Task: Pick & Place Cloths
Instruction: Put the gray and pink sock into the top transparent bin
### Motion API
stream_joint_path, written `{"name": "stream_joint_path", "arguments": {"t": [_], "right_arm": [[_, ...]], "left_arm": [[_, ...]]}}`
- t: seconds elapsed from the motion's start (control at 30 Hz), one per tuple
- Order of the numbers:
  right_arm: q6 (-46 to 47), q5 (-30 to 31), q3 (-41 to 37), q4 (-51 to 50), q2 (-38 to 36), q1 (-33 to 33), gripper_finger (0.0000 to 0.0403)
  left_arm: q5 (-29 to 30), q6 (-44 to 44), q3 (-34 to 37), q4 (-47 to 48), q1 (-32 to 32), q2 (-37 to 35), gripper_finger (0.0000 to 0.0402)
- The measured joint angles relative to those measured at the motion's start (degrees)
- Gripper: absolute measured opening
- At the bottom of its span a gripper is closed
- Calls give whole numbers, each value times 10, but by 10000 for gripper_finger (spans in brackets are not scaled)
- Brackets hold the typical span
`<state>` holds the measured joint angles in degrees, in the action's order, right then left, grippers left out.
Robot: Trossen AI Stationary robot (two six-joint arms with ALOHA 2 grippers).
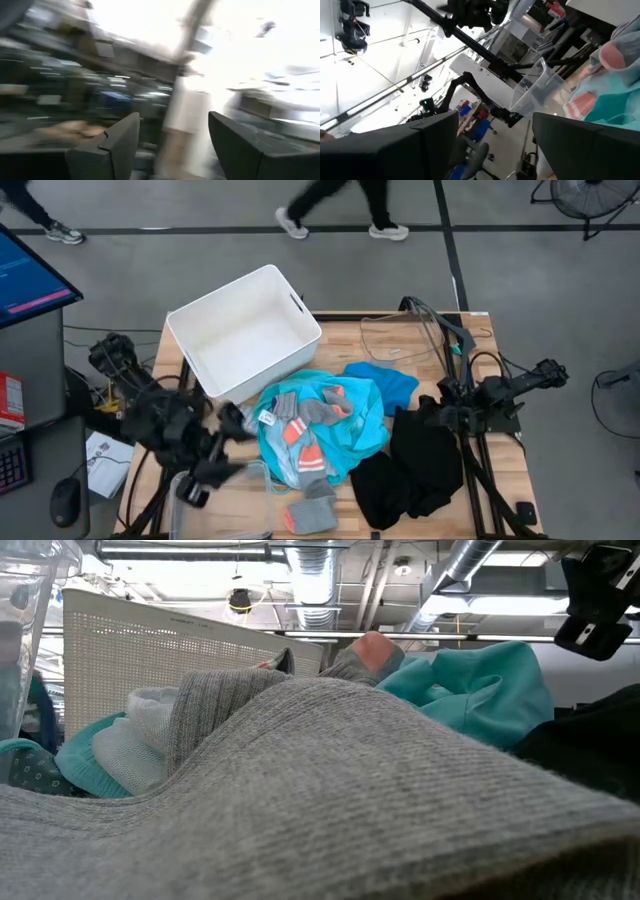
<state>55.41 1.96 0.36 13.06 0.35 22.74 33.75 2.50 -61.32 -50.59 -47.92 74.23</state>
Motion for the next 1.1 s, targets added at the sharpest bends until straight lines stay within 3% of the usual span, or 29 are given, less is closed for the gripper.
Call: {"name": "stream_joint_path", "arguments": {"t": [0.1, 0.23, 0.37, 0.57, 0.8, 0.93, 1.1], "right_arm": [[2, 10, 0, 26, 0, 0, 249], [11, 74, 10, 110, 0, 0, 249], [-38, 71, 58, 159, 0, 0, 249], [-175, 54, 186, 82, 19, 1, 249], [-307, 20, 388, -72, 134, 1, 249], [-320, -20, 456, -138, 215, 1, 249], [-315, -43, 475, -161, 309, 2, 249]], "left_arm": [[-122, -72, 0, -3, 30, 19, 224], [-131, -187, 0, -8, 67, 51, 224], [-129, -237, 0, -8, 92, 85, 224], [-109, -245, 0, -7, 121, 134, 223], [-51, -355, -1, 25, 151, 162, 214], [-115, -339, -22, 25, 183, 127, 203], [-217, -254, -63, 35, 222, 48, 192]]}}
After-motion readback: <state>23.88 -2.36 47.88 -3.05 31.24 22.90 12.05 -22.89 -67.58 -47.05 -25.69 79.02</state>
